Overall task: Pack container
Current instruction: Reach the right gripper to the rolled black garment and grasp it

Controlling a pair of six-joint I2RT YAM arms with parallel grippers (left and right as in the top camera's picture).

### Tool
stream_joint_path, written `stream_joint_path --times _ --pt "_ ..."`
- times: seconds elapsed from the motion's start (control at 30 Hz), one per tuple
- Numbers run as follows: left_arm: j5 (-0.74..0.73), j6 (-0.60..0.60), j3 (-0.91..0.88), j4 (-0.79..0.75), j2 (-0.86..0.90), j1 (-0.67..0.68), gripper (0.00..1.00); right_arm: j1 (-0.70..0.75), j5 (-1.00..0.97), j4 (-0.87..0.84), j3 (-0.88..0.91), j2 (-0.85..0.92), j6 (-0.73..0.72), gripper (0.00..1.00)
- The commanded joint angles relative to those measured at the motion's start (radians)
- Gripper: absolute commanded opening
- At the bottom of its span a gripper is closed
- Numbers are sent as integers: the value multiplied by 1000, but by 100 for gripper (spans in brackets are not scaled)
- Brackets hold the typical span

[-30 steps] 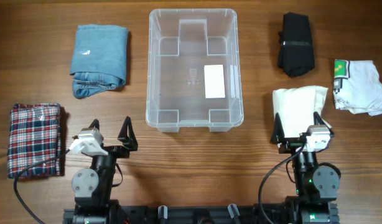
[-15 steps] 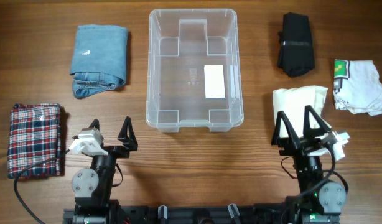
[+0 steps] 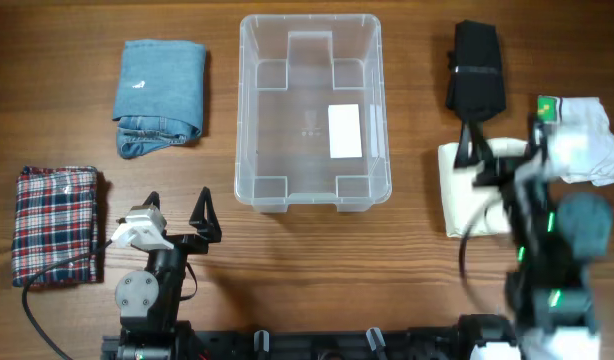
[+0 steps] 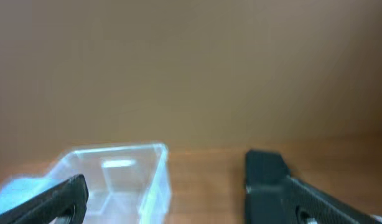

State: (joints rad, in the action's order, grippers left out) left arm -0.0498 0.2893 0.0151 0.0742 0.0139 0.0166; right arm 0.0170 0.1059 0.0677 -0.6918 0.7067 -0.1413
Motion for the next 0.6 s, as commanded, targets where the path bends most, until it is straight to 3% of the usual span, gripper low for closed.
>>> stream_joint_path --times 0.0,0.27,0.43,0.57 --pt "14 -20 -9 0 -5 -8 100 30 -29 217 -349 333 156 100" --pt "14 -20 -9 0 -5 -8 100 95 -3 748 -995 909 282 100" --pt "14 -21 -9 0 -5 -8 100 149 -42 683 -1023 1055 322 100" --pt "14 -20 -9 0 -5 -8 100 273 179 680 -1023 1143 325 100"
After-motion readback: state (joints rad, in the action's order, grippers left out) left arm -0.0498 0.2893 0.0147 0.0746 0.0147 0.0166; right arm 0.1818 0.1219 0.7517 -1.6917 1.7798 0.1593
